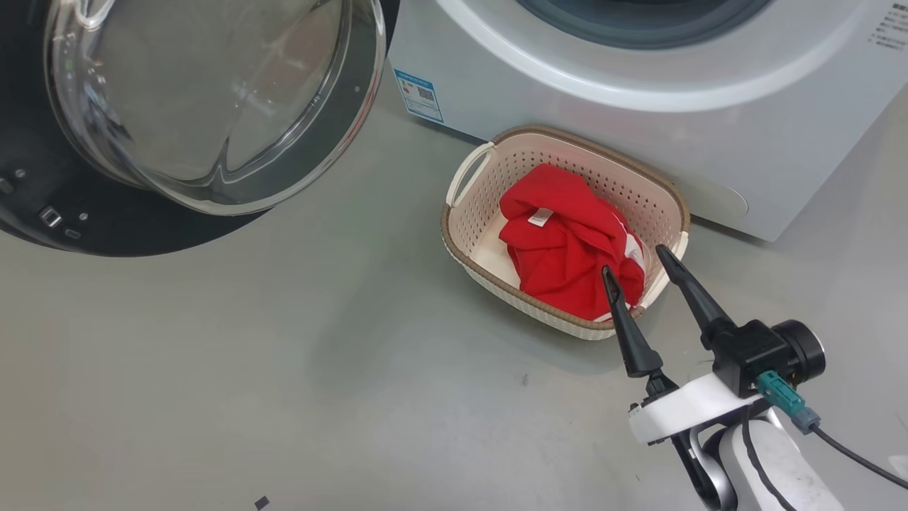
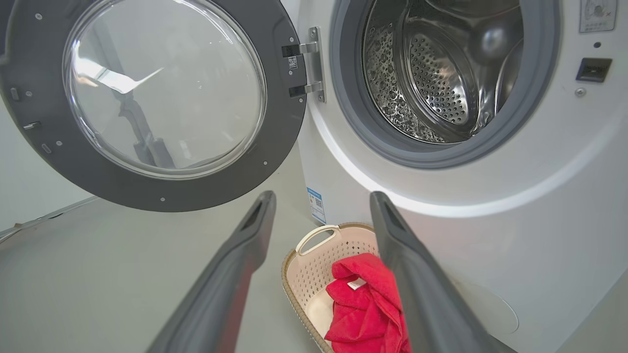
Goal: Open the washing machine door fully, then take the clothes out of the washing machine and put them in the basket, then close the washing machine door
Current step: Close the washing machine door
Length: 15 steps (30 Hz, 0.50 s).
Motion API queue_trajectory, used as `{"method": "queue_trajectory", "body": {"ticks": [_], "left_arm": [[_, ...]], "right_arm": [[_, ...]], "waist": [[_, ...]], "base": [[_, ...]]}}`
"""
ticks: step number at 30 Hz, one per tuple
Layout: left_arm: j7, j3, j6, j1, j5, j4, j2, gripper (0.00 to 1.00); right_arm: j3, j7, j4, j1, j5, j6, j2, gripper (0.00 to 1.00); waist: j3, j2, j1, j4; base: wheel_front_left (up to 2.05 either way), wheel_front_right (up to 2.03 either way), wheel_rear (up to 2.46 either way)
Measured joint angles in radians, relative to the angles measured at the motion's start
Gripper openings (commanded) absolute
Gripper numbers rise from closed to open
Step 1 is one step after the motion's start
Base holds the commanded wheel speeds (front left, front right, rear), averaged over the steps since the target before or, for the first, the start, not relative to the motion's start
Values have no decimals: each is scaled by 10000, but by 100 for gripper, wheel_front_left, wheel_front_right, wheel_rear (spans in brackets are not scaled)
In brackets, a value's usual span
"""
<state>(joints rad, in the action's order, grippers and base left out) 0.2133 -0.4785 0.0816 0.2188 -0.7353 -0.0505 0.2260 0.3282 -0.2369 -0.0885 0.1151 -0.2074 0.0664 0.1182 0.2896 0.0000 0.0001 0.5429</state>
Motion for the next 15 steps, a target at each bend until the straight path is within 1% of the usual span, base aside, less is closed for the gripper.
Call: {"method": "queue_trajectory", "body": {"ticks": [2,3,4,7,10,12,15], "left_arm": [[-583,-318,48,418,-842,493,278,0],[-828,-481,46,632,-1250,752,341,0],[-828,-481,46,632,-1250,752,341,0],[-1639,-1003,-50,1353,-2458,1590,483,0],[-2437,-1521,-422,2127,-3599,2403,688,0],[-2928,-2021,-863,2736,-4418,2951,763,0],[-3678,-2357,-1565,3393,-5012,3774,1041,0]], "right_arm": [[-15,29,105,51,6,0,71,100],[-27,40,150,58,29,0,107,100],[-27,40,150,58,29,0,107,100],[-36,117,194,116,90,0,176,100],[-10,169,247,167,102,2,190,100],[27,222,286,201,146,8,199,100],[217,332,290,209,196,27,196,100]], "waist": [[70,0,0,-66],[110,0,0,-96],[110,0,0,-96],[215,0,0,-182],[287,0,0,-276],[343,0,0,-332],[402,0,0,-453]], "base": [[0,0,0],[0,0,0],[0,0,0],[0,0,0],[0,0,0],[0,0,0],[0,0,0]]}}
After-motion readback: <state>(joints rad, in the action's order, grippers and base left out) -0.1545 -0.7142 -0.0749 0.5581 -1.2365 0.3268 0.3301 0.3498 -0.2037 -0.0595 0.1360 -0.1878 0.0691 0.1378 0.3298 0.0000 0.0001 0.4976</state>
